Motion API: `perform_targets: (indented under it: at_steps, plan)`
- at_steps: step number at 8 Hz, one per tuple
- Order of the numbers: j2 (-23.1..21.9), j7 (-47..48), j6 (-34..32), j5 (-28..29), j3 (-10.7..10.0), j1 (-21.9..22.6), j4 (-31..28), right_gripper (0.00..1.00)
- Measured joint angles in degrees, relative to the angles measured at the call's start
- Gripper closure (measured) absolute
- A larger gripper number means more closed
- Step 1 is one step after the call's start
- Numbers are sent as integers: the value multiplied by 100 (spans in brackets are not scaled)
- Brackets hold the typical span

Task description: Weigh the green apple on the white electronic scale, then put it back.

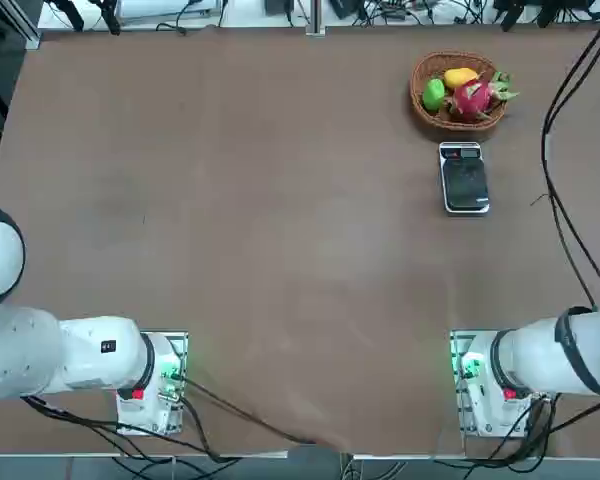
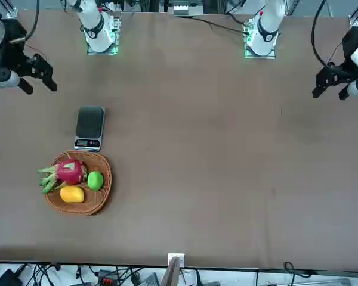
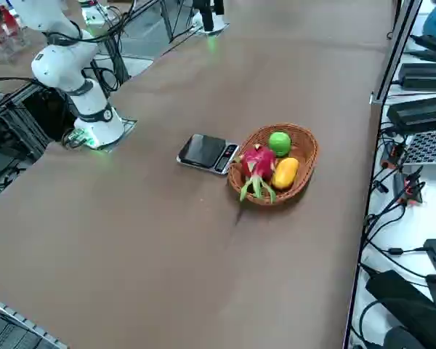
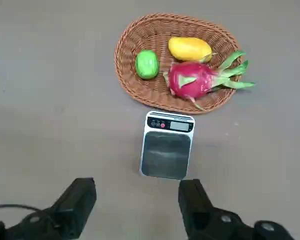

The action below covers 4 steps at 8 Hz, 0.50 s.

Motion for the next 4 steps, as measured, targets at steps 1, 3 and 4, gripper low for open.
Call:
perform_targets:
  at_steps: [1, 3, 4]
  plan:
    - [-4, 0, 1, 0, 0, 0, 15, 0]
    - [-11, -7, 1, -1, 0, 0, 110, 0]
    - [26, -7, 2, -2, 0, -1, 101, 0]
